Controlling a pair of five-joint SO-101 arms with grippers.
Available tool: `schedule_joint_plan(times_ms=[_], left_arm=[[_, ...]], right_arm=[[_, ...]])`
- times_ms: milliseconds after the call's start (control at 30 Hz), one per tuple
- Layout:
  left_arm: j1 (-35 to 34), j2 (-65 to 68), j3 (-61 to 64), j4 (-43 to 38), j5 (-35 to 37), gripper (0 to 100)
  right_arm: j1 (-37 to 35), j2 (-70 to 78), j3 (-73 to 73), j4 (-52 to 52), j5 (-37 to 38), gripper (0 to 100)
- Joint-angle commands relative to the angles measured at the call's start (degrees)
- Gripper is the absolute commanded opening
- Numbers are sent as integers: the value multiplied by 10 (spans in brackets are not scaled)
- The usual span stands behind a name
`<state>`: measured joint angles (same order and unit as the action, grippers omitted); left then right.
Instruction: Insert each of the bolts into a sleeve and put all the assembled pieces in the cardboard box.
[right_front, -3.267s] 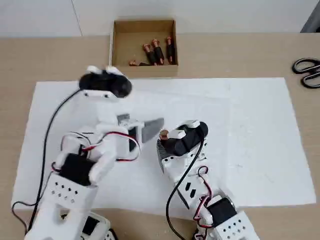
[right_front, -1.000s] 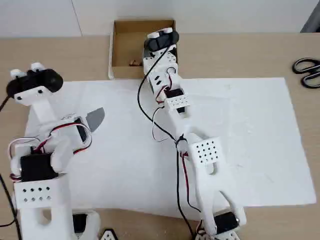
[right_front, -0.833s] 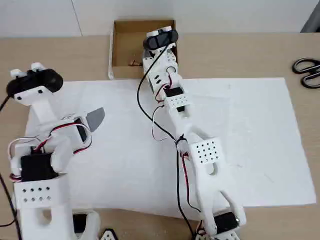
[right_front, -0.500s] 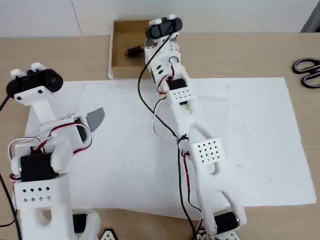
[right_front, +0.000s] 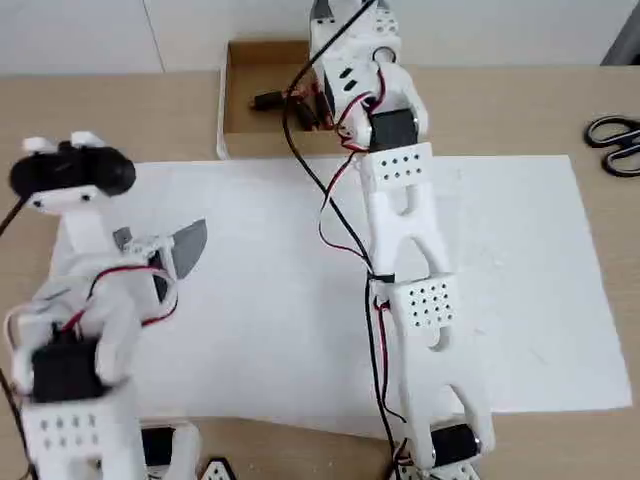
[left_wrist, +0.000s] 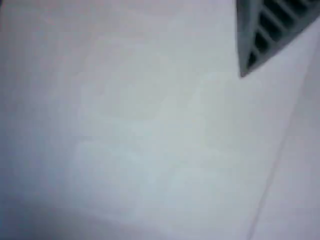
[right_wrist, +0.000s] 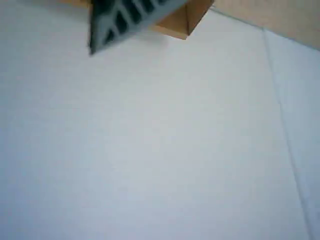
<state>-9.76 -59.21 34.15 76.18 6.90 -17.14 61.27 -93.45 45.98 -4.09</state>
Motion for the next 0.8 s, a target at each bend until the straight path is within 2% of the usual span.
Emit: schedule_joint_plan(times_ms=[0, 233, 433, 600, 767], left_arm=[[2, -78, -1, -2, -28, 314], [1, -231, 61, -4, -47, 314], [3, -355, 175, -67, -46, 314], [1, -451, 264, -112, -46, 314], [3, -446, 300, -119, -46, 314]], right_arm=[[7, -117, -32, 68, 4, 199], [4, -317, -30, 315, 4, 199], [24, -455, -30, 489, 4, 199], [49, -567, -29, 502, 4, 199], [52, -657, -29, 504, 4, 199]])
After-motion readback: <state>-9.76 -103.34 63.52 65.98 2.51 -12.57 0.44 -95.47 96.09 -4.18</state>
